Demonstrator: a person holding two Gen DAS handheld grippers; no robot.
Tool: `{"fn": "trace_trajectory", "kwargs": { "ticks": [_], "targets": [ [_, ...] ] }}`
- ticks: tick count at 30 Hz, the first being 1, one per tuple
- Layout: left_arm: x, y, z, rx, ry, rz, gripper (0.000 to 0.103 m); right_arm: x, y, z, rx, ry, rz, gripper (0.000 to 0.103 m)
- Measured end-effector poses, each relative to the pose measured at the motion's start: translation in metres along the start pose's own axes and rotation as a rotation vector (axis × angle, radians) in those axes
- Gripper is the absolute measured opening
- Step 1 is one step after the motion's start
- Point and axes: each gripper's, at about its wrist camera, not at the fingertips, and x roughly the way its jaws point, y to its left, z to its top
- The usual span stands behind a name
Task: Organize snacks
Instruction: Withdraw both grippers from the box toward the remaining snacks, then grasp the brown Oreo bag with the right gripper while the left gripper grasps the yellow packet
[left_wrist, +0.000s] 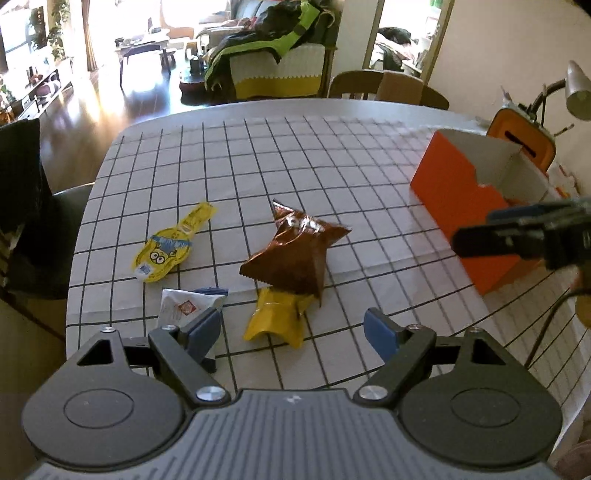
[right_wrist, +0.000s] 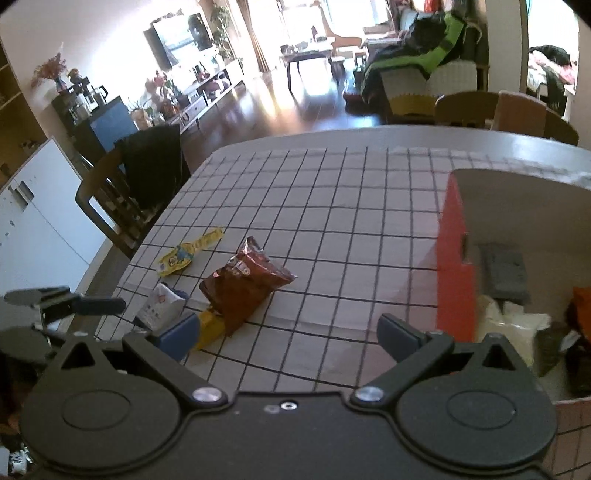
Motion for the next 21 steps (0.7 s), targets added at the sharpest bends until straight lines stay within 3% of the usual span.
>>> {"fn": "trace_trajectory", "kwargs": {
  "ticks": [9, 21],
  "targets": [
    [0.023, 0.009, -0.002, 0.043, 0.019, -0.012, 0.085, 0.052, 0.026, 0.029, 0.033, 0.115, -0.011, 0.099],
    [0.034, 0.011, -0.002, 0.156, 0.004, -0.042, 0.084, 0.118, 0.037, 0.054, 0.255, 0.22, -0.11, 0.093]
  ]
}}
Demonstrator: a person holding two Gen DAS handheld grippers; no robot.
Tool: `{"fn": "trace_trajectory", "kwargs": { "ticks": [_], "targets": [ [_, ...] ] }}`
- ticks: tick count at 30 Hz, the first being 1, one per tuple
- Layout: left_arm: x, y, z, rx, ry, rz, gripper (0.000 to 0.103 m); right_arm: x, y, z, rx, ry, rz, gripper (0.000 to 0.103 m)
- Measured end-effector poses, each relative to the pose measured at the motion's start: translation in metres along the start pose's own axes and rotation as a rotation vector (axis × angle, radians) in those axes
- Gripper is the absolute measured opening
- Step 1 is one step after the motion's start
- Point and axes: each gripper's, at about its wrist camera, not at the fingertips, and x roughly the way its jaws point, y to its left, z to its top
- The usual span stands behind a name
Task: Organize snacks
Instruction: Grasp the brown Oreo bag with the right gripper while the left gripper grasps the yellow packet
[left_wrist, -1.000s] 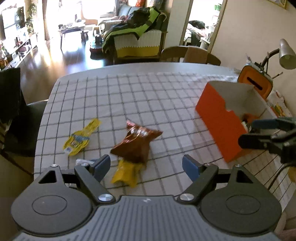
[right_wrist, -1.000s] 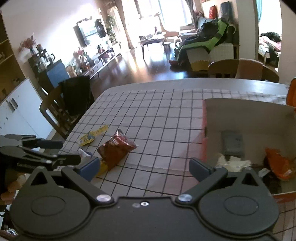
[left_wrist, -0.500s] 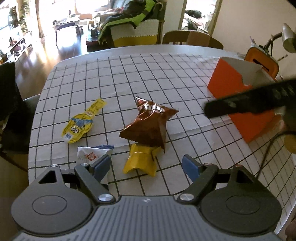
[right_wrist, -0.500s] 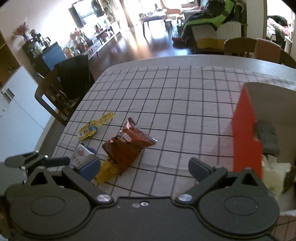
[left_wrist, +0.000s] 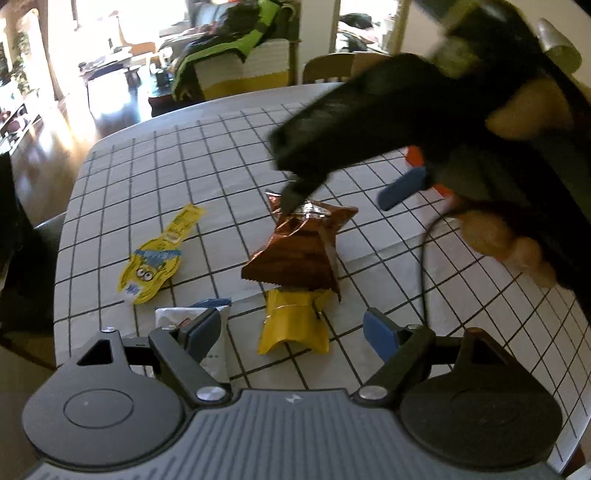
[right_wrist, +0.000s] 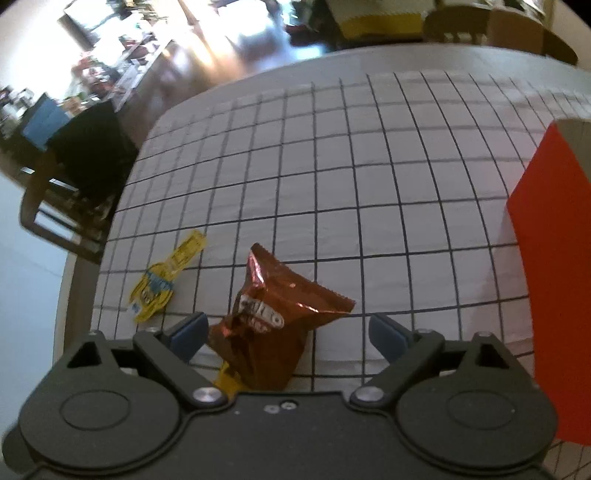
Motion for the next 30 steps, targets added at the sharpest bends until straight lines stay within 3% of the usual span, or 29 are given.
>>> {"fn": "trace_trajectory", "kwargs": {
  "ticks": [3, 7, 13, 21, 30],
  "targets": [
    [0.006, -0.001, 0.001, 0.024, 0.007, -0.021, 0.082, 0.011, 0.004, 0.005, 0.051, 0.023, -0.021, 0.093],
    [0.02, 0.002, 0.005, 0.007, 0.051, -0.038, 0.066, 0.025, 0.011, 0.006, 0.073, 0.049, -0.052, 0.091],
    [0.034, 0.002, 0.011, -0.001, 0.1, -0.062, 0.066, 0.04, 0.019, 0.007, 0.086, 0.09, -0.068, 0.086],
    [0.051, 0.009, 0.014, -0.045, 0.165, -0.061, 0.056, 0.044, 0.021, 0.003, 0.04, 0.113, -0.057, 0.061],
    [0.063, -0.001, 0.015, -0.018, 0.182, -0.024, 0.039, 0.031, 0.007, 0.0, 0.014, 0.091, -0.034, 0.049]
  ]
}}
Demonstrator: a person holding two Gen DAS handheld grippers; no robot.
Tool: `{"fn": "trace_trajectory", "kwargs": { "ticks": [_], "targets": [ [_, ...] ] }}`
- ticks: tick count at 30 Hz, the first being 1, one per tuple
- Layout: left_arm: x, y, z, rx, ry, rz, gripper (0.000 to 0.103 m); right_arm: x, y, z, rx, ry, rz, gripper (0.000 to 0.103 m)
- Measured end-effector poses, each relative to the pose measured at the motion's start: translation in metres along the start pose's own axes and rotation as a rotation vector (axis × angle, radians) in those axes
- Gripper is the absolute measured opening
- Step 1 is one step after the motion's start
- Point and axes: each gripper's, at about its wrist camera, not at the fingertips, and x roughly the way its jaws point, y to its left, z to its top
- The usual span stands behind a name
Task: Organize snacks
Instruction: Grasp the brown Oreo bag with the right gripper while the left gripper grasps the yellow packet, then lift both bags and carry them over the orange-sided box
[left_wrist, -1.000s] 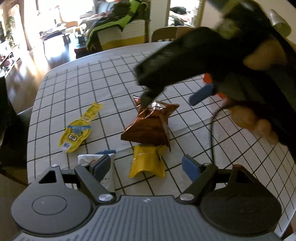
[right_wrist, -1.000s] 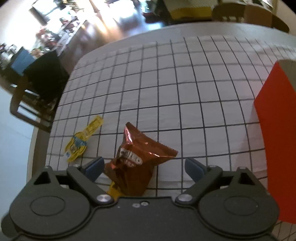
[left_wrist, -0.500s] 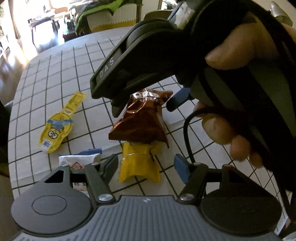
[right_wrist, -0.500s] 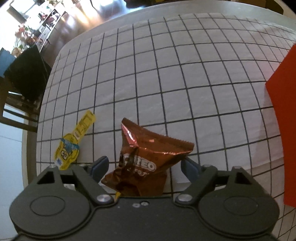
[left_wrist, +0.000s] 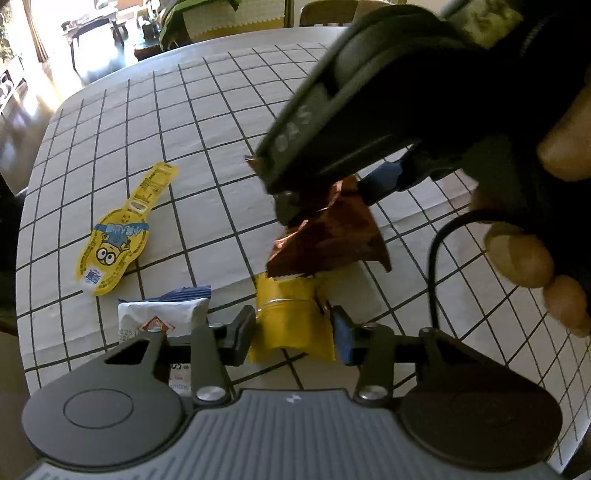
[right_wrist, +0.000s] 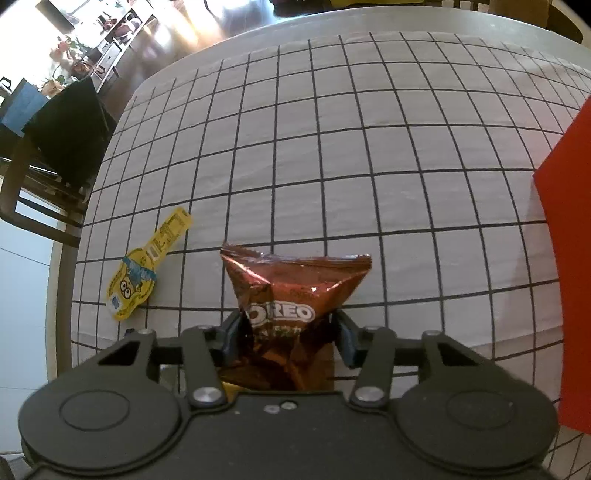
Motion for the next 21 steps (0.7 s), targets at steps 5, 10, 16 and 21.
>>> {"fn": "trace_trajectory", "kwargs": {
  "ticks": [5, 10, 16, 21],
  "targets": [
    [0.0, 0.004, -0.003, -0.026, 0.0, 0.007, 0.036, -0.01, -0.009, -0.006, -0.003, -0.031, 0.018, 0.046],
    [-0.01, 0.012, -0.006, -0.076, -0.024, 0.011, 0.036, -0.026, -0.018, -0.013, 0.011, -0.055, 0.047, 0.045],
    [-0.044, 0.006, -0.008, -0.118, -0.062, 0.02, 0.036, -0.058, -0.033, -0.023, 0.015, -0.098, 0.091, 0.045],
    [-0.069, -0.009, -0.001, -0.131, -0.102, 0.018, 0.036, -0.091, -0.05, -0.032, 0.008, -0.141, 0.136, 0.045]
  ]
}}
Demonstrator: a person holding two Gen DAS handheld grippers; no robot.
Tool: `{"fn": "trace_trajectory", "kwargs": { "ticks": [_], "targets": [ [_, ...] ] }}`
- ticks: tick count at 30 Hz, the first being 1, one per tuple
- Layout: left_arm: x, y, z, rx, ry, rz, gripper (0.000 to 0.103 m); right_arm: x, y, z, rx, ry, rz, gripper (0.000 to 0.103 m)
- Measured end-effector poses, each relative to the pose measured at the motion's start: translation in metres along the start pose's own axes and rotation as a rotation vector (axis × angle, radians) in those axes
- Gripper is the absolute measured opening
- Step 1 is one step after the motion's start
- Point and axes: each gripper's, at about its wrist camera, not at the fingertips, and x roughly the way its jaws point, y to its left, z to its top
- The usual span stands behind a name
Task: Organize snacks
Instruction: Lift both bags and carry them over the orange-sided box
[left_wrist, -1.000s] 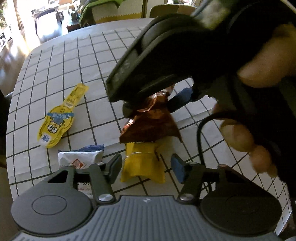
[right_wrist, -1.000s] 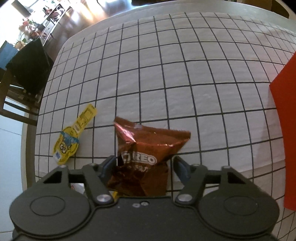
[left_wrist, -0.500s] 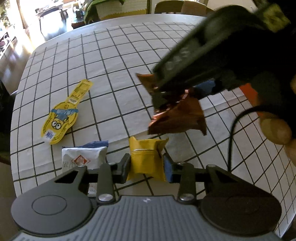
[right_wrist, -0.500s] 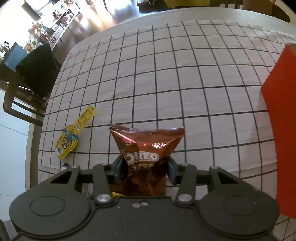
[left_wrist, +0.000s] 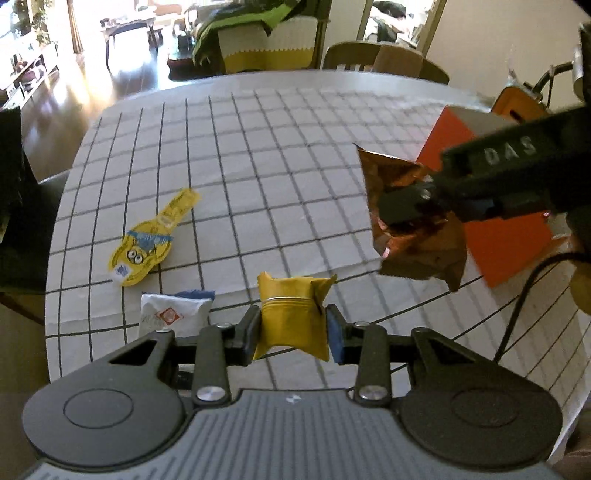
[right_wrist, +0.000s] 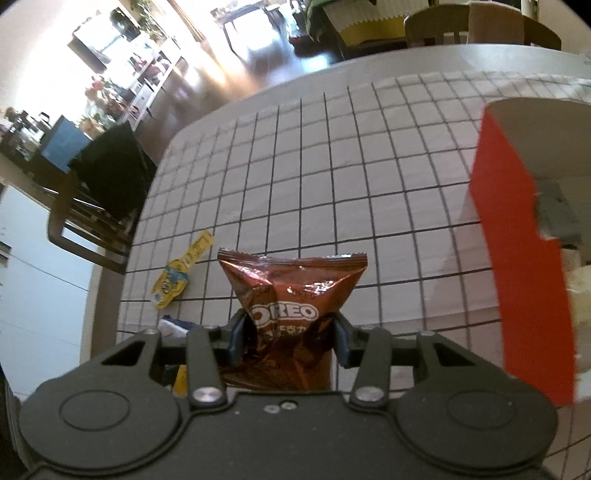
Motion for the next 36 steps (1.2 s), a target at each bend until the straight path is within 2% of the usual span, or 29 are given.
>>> {"fn": "trace_trajectory", "kwargs": {
  "ticks": [9, 18, 28, 36],
  "targets": [
    [-0.035, -0.053, 0.026, 0.02, -0.077, -0.033, 0.036, -0.073, -0.033, -0.001, -0.033, -0.09, 0.031, 0.045],
    [-0.034, -0.124, 0.057, 0.09, -0.111, -0.071, 0.036, -0.115, -0.089, 0.007, -0.024, -0.148, -0.023, 0.045],
    [-0.011, -0.196, 0.091, 0.15, -0.107, -0.092, 0.036, -0.134, -0.158, 0.024, 0.002, -0.182, -0.09, 0.045],
    [0.024, -0.236, 0.11, 0.147, -0.046, -0.102, 0.036, -0.129, -0.208, 0.034, 0.025, -0.172, -0.16, 0.045]
  ]
}}
